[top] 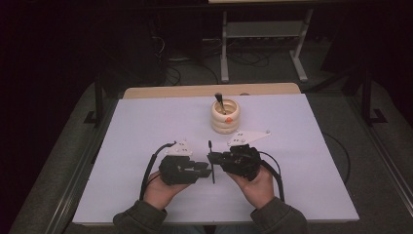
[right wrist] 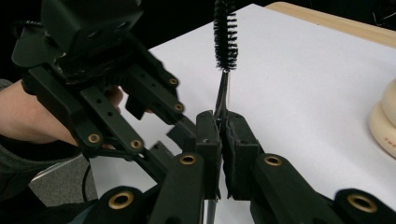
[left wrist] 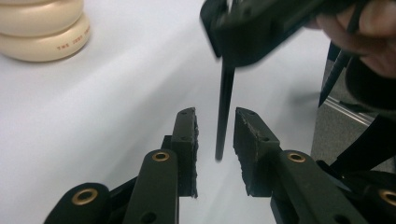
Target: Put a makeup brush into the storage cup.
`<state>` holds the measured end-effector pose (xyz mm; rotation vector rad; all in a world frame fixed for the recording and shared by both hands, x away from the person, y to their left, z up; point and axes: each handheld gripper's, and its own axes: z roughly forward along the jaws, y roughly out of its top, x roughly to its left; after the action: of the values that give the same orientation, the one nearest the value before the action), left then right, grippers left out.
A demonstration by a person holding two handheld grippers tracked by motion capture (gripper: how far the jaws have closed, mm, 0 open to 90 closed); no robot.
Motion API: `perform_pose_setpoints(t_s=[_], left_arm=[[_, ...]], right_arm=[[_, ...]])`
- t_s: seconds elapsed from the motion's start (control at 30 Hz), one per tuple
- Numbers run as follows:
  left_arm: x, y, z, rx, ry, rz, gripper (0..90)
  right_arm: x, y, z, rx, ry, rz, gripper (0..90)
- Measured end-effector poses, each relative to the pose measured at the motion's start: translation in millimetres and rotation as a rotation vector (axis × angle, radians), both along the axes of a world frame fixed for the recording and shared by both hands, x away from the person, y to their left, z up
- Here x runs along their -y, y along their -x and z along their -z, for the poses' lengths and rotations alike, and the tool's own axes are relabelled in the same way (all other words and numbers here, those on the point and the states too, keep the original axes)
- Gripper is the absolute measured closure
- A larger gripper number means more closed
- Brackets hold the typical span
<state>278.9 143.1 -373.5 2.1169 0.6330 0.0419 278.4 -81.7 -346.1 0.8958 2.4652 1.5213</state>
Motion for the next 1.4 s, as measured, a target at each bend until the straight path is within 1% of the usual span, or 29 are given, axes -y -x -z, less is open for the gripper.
perform_pose_setpoints(t_s=[0.1,0.13,0.27,0.33,0.37,0.4,0.43,0.47,0.67,0.7,0.73,0.83,0.9,0.97,1.07,1.1,1.13,1.23,1.27,1.3,1.37,1.4], left_arm=[[-4.6,0.7,1.0,0.0,-0.004,-0.005,68.4],[-6.9,0.3,1.4,0.007,-0.013,-0.004,68.2],[-10.9,1.3,2.7,0.002,-0.005,-0.016,67.3],[-15.1,1.9,2.8,0.012,-0.014,-0.018,67.2],[-15.9,2.5,3.3,0.008,-0.008,-0.025,67.1],[-17.7,1.7,3.5,0.014,-0.013,-0.019,66.8],[-18.5,1.9,4.0,0.009,-0.013,-0.024,66.6],[-18.9,2.2,4.4,0.006,-0.011,-0.028,66.5],[-23.2,3.7,7.4,0.004,-0.006,-0.044,65.8],[-25.0,3.4,7.5,0.01,-0.018,-0.041,65.7],[-25.4,4.2,7.7,0.005,-0.014,-0.048,65.5],[-28.3,4.8,7.9,0.011,-0.018,-0.051,65.0],[-29.0,5.4,8.4,0.009,-0.014,-0.056,65.0],[-30.6,5.0,8.2,0.018,-0.025,-0.052,64.9],[-31.6,5.8,8.7,0.017,-0.017,-0.059,64.9],[-32.9,5.6,8.8,0.021,-0.023,-0.055,64.7],[-33.4,5.8,9.3,0.021,-0.02,-0.058,64.7],[-36.0,6.0,10.0,0.021,-0.023,-0.058,64.6],[-36.9,6.4,10.5,0.018,-0.018,-0.063,64.5],[-37.5,6.6,10.6,0.017,-0.017,-0.066,64.4],[-38.7,7.1,10.7,0.016,-0.012,-0.069,64.2],[-39.6,7.2,11.0,0.016,-0.012,-0.068,64.0]], right_arm=[[6.3,-4.4,-0.3,-0.011,-0.006,0.004,84.3],[7.6,-5.6,-0.2,-0.012,-0.006,0.006,84.3],[12.7,-9.3,-0.7,-0.021,0.005,0.023,84.3],[17.2,-14.0,0.2,-0.025,0.006,0.028,84.2],[18.8,-15.6,0.4,-0.028,0.004,0.032,84.2],[20.2,-17.0,0.3,-0.034,0.001,0.037,84.3],[21.8,-18.6,0.1,-0.033,0.001,0.039,84.3],[22.8,-18.9,-0.4,-0.044,0.003,0.043,84.2],[27.1,-24.4,-1.3,-0.045,0.019,0.047,84.3],[27.5,-24.9,-1.8,-0.05,0.021,0.05,84.2],[28.3,-26.4,-2.2,-0.049,0.024,0.05,84.3],[30.0,-29.2,-3.8,-0.044,0.033,0.057,84.3],[31.5,-31.1,-5.2,-0.051,0.029,0.062,84.3],[32.9,-33.8,-5.9,-0.053,0.03,0.066,84.4],[35.1,-38.7,-6.8,-0.063,0.021,0.075,84.4],[35.7,-39.9,-7.0,-0.063,0.02,0.072,84.4],[36.1,-41.8,-7.4,-0.066,0.019,0.073,84.4],[36.4,-44.3,-8.6,-0.07,0.023,0.075,84.4],[36.4,-44.7,-9.1,-0.075,0.027,0.077,84.5],[36.6,-46.4,-9.5,-0.067,0.03,0.075,84.5],[37.0,-47.3,-11.1,-0.077,0.03,0.082,84.4],[37.6,-49.0,-11.0,-0.064,0.03,0.079,84.5]])
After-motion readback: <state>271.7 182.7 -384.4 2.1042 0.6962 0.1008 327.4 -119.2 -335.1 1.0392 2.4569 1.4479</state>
